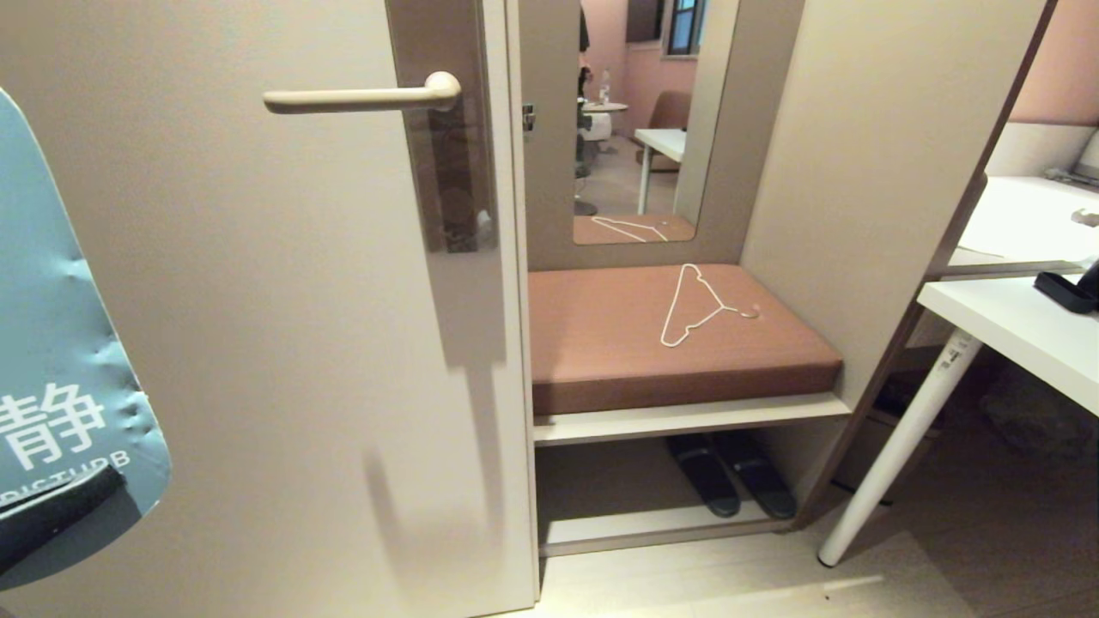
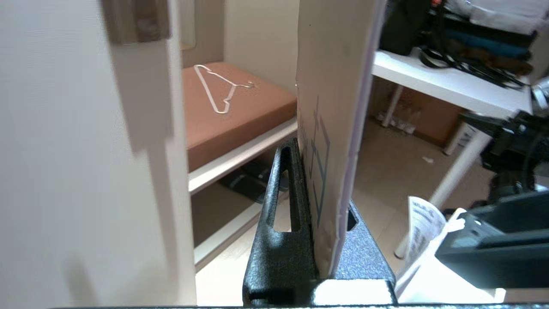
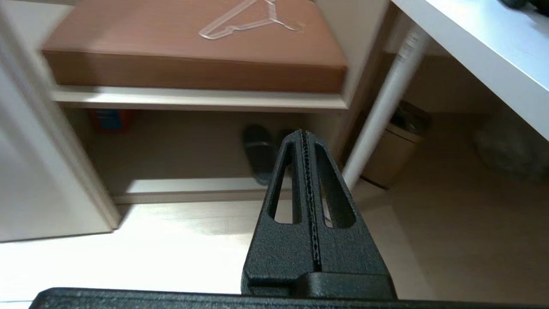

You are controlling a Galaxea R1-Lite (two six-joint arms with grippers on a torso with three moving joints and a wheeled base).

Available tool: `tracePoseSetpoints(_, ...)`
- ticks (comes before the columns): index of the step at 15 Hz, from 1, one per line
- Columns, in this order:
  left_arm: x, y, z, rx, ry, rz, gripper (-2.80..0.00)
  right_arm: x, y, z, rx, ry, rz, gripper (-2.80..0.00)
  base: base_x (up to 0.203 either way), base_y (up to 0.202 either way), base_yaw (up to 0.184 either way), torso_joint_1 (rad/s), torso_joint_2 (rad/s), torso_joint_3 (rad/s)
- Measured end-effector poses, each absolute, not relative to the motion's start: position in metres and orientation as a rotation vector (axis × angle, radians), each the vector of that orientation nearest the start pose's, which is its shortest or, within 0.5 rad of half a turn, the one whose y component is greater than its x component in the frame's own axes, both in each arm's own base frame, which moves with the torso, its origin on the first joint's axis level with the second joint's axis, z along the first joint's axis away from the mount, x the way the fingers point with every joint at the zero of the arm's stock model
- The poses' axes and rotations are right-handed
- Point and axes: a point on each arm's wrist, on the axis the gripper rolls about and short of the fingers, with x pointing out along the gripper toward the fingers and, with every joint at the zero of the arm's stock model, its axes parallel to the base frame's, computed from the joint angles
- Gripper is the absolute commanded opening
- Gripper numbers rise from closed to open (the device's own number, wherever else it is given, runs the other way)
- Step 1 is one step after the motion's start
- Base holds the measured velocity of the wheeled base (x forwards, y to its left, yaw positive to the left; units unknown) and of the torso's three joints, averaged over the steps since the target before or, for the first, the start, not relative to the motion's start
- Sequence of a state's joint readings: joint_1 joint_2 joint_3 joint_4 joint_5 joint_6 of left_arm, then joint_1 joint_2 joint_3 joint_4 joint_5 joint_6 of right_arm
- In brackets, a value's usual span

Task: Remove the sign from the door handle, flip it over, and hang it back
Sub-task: Hang the sign back with the other side facing out

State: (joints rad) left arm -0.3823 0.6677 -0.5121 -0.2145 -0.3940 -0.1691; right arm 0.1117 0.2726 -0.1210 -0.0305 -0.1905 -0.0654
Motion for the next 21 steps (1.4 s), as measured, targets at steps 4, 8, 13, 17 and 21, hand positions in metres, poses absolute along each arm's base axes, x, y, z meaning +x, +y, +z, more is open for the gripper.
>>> tracePoseSetpoints(4, 0.042, -0.026, 0.239, -0.158, 0.005, -0.776, -2.8, -0.012, -0.004, 0.097, -0.102, 0.196, -0.124, -2.8, 0.0, 0.0, 0.0, 0.0, 0.0, 0.0)
tracePoseSetpoints(8, 0.042, -0.026, 0.238, -0.159, 0.01, -0.775, -2.8, -0.024, 0.001, 0.082, -0.097, 0.15, 0.051, -2.8, 0.0, 0.0, 0.0, 0.0, 0.0, 0.0)
tracePoseSetpoints(13, 0.044, -0.025, 0.236, -0.16, 0.011, -0.709, -2.8, -0.028, 0.001, 0.077, -0.06, 0.101, 0.029, -2.8, 0.0, 0.0, 0.0, 0.0, 0.0, 0.0)
tracePoseSetpoints(17, 0.048, -0.025, 0.236, -0.148, 0.004, -0.61, -2.8, -0.028, 0.001, 0.077, -0.055, 0.095, 0.03, -2.8, 0.0, 0.0, 0.0, 0.0, 0.0, 0.0)
tracePoseSetpoints(21, 0.057, -0.026, 0.236, -0.118, 0.019, -0.504, -2.8, -0.028, 0.001, 0.077, -0.055, 0.095, 0.03, -2.8, 0.0, 0.0, 0.0, 0.0, 0.0, 0.0)
